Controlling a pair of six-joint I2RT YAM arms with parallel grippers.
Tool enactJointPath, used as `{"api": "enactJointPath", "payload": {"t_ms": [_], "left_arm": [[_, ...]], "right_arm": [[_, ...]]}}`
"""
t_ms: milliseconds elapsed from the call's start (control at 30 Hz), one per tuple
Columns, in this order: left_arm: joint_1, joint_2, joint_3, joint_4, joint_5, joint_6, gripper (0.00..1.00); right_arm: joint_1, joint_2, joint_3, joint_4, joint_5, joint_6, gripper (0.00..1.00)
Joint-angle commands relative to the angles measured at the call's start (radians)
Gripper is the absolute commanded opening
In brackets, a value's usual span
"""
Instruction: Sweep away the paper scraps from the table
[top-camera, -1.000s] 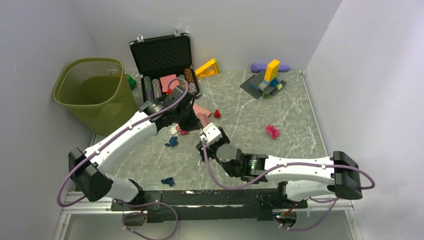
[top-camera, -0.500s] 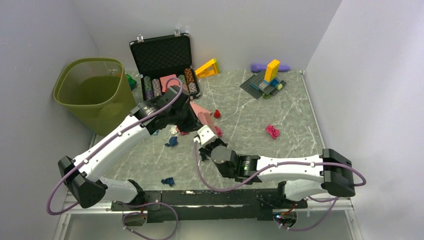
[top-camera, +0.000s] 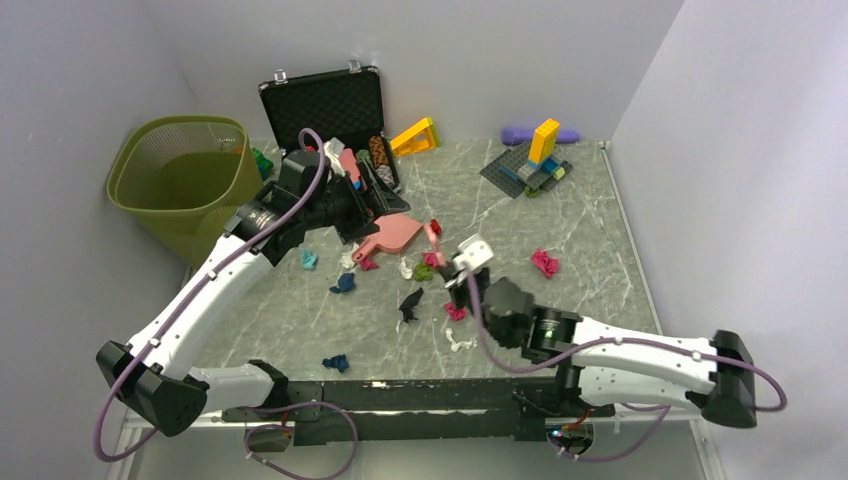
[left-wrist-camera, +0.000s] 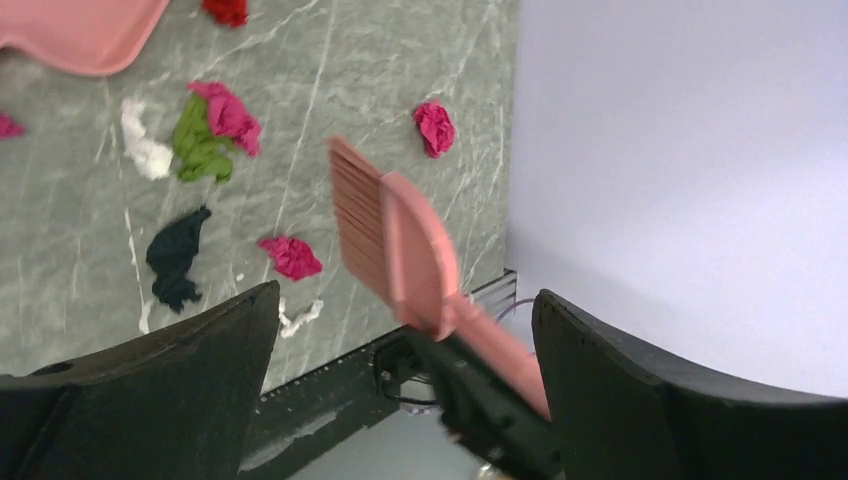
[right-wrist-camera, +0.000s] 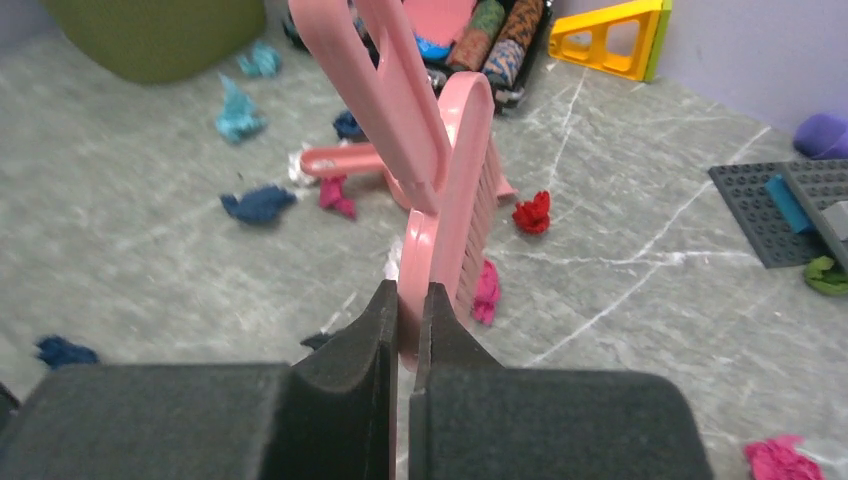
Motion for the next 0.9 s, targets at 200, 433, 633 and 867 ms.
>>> {"api": "enactJointPath", "payload": {"t_ms": [200, 433, 633, 867], "left_arm": [[0.171, -0.047, -0.332, 0.708, 0.524, 0.251, 0.99], [0.203, 0.019, -0.428, 1.195, 0.736, 0.175, 0.99], [0.203, 0.109, -0.4, 1.409, 0.864, 0.062, 0.91], [0.202, 0.075, -0.416, 1.321, 0.893, 0.181, 0.9]], "right_arm": [[-0.374, -0.25, -0.021, -0.006, -0.576, 0.369, 0.0], [-0.463, -0.176, 0.051, -0.012, -0.823, 0.529, 0.0], [-0.503, -0.132, 0.066, 0.054, -0.957, 0.622, 0.0], [-0.543, -0.16, 0.056, 0.095, -1.02, 0.691, 0.0]]}}
